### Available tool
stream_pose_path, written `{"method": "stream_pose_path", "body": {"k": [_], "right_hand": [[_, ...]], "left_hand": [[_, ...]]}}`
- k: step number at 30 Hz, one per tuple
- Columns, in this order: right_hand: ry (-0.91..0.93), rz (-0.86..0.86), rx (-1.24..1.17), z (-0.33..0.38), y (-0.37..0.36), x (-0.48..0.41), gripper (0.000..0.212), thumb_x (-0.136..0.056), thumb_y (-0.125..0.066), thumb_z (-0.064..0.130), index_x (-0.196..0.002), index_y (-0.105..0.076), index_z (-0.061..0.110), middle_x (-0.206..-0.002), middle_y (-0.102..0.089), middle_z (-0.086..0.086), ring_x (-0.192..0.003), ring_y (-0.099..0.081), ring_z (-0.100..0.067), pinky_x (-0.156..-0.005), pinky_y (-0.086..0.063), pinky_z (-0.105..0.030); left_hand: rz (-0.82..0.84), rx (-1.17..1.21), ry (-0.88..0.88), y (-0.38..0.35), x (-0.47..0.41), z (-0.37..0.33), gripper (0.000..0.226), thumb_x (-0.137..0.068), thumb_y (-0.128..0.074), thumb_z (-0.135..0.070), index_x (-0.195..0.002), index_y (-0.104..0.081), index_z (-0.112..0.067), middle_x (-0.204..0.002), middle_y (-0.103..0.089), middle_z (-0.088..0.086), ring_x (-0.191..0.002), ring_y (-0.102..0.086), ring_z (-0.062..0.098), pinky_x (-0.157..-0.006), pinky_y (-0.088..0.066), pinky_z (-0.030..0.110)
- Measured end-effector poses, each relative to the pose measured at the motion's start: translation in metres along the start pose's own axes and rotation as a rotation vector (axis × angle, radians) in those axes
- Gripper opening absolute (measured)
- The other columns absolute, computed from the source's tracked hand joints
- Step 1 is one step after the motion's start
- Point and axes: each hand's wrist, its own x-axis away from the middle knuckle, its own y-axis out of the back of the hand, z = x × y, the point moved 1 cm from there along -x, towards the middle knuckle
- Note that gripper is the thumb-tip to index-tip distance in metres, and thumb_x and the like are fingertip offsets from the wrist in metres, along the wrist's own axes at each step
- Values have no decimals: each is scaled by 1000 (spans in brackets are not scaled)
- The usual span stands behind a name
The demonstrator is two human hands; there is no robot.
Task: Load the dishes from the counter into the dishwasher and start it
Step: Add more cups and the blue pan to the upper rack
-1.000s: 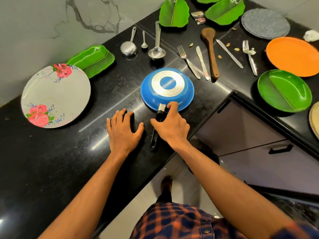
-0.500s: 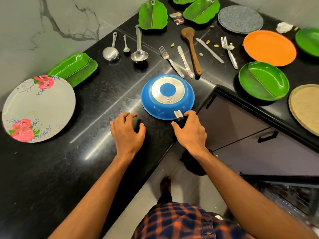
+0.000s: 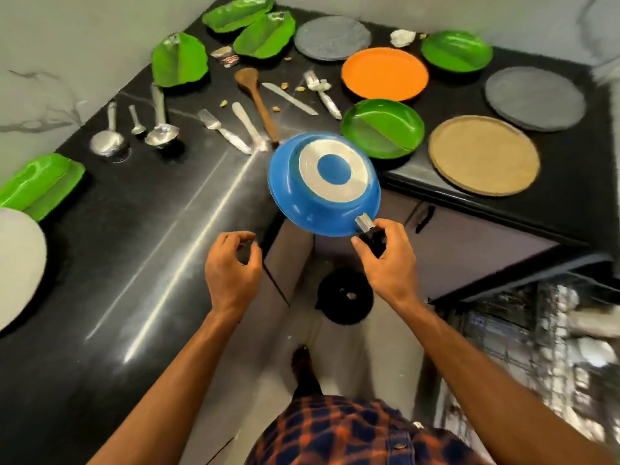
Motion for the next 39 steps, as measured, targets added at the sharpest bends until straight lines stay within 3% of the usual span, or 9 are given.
{"method": "stream_pose_path", "body": {"k": [5, 9, 14, 18, 22, 25, 31, 36, 39], "right_hand": [[-74, -120, 86, -89, 113, 46, 37, -82, -82, 32, -111, -62, 21, -103, -56, 10, -87, -49, 2, -77, -38, -20], [-226, -197, 170, -171, 198, 116, 36, -79, -85, 33, -107, -64, 23, -97, -54, 14, -84, -51, 0, -76, -46, -28], [-526, -304, 197, -251, 280, 225, 35, -80, -83, 36, -108, -63, 26, -98, -58, 10, -87, -57, -9, -75, -44, -29], [-675, -439, 188, -294, 324, 293, 37, -81, -83, 35, -109, -62, 25, -98, -58, 12, -87, -55, -6, -76, -43, -24], [-820, -566, 163, -333, 354, 333, 40, -80, -83, 35, -112, -63, 19, -102, -59, 10, -93, -58, -12, -80, -43, -26], [-898, -613, 167, -359, 370, 340, 40, -82, -82, 35, -113, -64, 18, -102, -57, 9, -93, -55, -12, -81, -44, -27], [-991, -632, 174, -415, 389, 322, 40, -84, -78, 40, -114, -60, 21, -110, -64, 1, -96, -62, -20, -85, -54, -38], [-1085, -597, 146, -457, 403, 297, 42, -85, -76, 40, -119, -59, 23, -118, -61, 0, -104, -60, -20, -89, -49, -36], [-1092, -530, 161, -472, 408, 289, 41, -85, -76, 40, -119, -58, 25, -112, -58, 5, -98, -54, -14, -83, -44, -30]], "left_hand": [[185, 66, -68, -64, 60, -66, 11, -86, -68, -10, -95, -69, -17, -92, -66, -3, -72, -63, 13, -69, -54, 33], [406, 67, -85, -128, 127, -115, 11, -86, -70, -10, -94, -70, -18, -81, -63, -5, -67, -59, 6, -69, -52, 32], [727, 113, -107, -203, 219, -182, 8, -89, -69, -10, -94, -71, -15, -81, -68, -3, -69, -59, 1, -68, -42, 11], [963, 107, -144, -248, 282, -232, 7, -90, -68, -15, -93, -69, -21, -79, -68, -4, -72, -64, 9, -75, -49, 27], [1162, 57, -172, -285, 337, -275, 12, -88, -69, -16, -93, -65, -26, -78, -65, -7, -73, -62, 13, -78, -49, 30], [1295, 9, -130, -315, 368, -290, 20, -88, -71, -17, -106, -64, -19, -87, -67, -3, -80, -63, 17, -84, -51, 34], [1326, -37, 157, -379, 397, -302, 58, -92, -70, -20, -142, -42, -14, -116, -59, 9, -96, -57, 20, -80, -41, 30], [1257, -61, 334, -424, 402, -303, 70, -93, -69, -18, -150, -29, -9, -139, -52, 20, -123, -53, 32, -91, -40, 34], [1248, -83, 380, -444, 402, -300, 72, -92, -70, -22, -150, -28, -11, -140, -51, 20, -123, -55, 36, -100, -48, 46]]}}
